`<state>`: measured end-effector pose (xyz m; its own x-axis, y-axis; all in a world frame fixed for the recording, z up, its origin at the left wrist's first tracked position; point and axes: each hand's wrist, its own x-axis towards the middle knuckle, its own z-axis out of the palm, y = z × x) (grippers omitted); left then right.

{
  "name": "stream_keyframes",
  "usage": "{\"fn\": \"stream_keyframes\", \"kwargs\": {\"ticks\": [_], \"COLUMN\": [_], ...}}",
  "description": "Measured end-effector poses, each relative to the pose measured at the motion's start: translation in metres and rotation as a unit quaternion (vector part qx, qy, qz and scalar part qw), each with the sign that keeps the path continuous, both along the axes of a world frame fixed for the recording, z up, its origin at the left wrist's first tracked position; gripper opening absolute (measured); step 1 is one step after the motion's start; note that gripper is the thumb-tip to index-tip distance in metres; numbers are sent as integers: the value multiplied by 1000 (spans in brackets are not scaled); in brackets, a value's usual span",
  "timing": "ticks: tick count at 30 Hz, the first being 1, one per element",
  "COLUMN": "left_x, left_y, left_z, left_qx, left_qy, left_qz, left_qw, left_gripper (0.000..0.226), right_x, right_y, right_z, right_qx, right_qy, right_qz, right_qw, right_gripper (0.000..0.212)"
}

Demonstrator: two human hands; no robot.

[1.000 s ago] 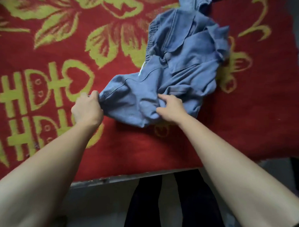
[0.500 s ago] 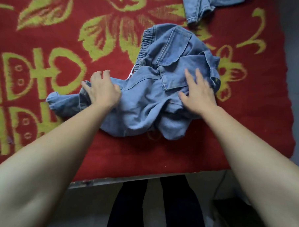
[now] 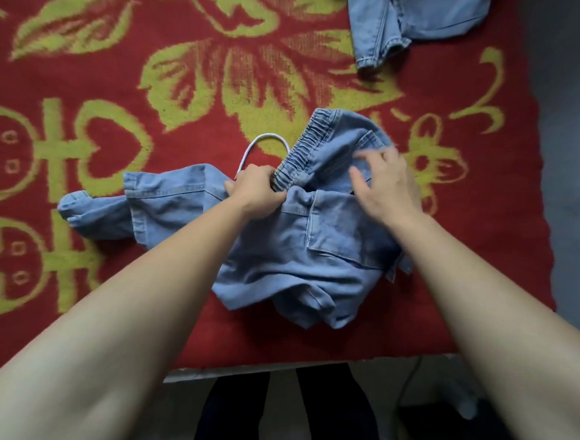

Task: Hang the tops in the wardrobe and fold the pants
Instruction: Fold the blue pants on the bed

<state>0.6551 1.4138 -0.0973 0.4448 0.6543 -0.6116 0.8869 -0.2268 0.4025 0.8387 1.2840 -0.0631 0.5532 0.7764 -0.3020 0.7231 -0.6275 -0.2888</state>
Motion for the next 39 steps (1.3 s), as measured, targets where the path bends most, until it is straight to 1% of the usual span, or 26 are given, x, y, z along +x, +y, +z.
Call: {"fn": "stream_keyframes", "kwargs": {"ticks": [1, 2, 3, 5, 6, 7, 8, 10, 11, 13, 15, 16, 20, 23, 25, 26, 28, 30, 32, 34, 36, 38, 39], "left_x": [0, -1, -2, -7, -9, -11, -13, -16, -18, -23, -25, -23, -7, -5, -9, -13, -21, -29, -40, -59, -82, -107, -119], "left_y": [-1, -4, -6, -15, -19, -22, -25, -31, -33, -33, -28, -24, -7, 5, 12, 13, 12, 10, 7, 4, 5, 4, 1], "left_z": [2, 3, 6, 12, 16, 19, 24, 39, 49, 71, 98, 114, 195, 267, 317, 340, 383, 414, 440, 465, 478, 476, 469], "left_qx": [15, 43, 77, 124, 132, 134, 131, 116, 113, 118, 122, 118, 107, 119, 144, 153, 165, 168, 204, 250, 276, 283, 292], "left_qy": [-5, -10, -19, -75, -103, -121, -132, -140, -136, -120, -113, -108, -93, -133, -165, -179, -199, -222, -213, -180, -129, -77, -54], "left_qz": [-26, -65, -109, -172, -190, -203, -210, -207, -194, -143, -83, -71, -58, -50, -47, -47, -53, -62, -94, -142, -161, -162, -162], "left_qw": [1000, 997, 991, 974, 967, 962, 960, 961, 965, 975, 983, 985, 988, 983, 975, 971, 965, 959, 951, 941, 939, 942, 941], "left_gripper": [25, 25, 28, 29, 28, 28, 28, 26, 25, 22, 19, 17, 8, 6, 8, 3, 10, 11, 13, 17, 19, 17, 22], "right_x": [4, 5, 5, 5, 3, 0, -2, -5, -4, 0, 7, 10, 13, 15, 11, 7, -2, -10, -17, -24, -28, -34, -40], "right_y": [13, 24, 34, 48, 54, 58, 61, 60, 55, 45, 38, 37, 49, 60, 66, 69, 71, 71, 66, 53, 35, 15, 4], "right_z": [-4, -5, -7, -9, -7, -3, 2, 16, 26, 54, 86, 104, 195, 276, 333, 360, 412, 453, 488, 515, 521, 506, 491], "right_qx": [2, -11, -21, -44, -67, -99, -133, -186, -202, -206, -174, -152, -68, 23, 99, 140, 212, 269, 315, 329, 298, 243, 211], "right_qy": [5, 11, -4, -77, -108, -125, -126, -110, -98, -80, -78, -86, -137, -197, -233, -248, -284, -319, -348, -376, -408, -409, -399], "right_qz": [-3, 8, 34, 142, 207, 265, 309, 341, 329, 275, 237, 229, 197, 173, 170, 167, 151, 132, 115, 90, 80, 91, 101], "right_qw": [1000, 1000, 999, 986, 970, 951, 933, 915, 917, 936, 953, 958, 968, 965, 952, 944, 923, 899, 876, 861, 859, 875, 887], "right_gripper": [50, 67, 83, 106, 111, 108, 99, 70, 59, 46, 36, 32, 27, 25, 29, 31, 33, 30, 26, 23, 19, 19, 21]}}
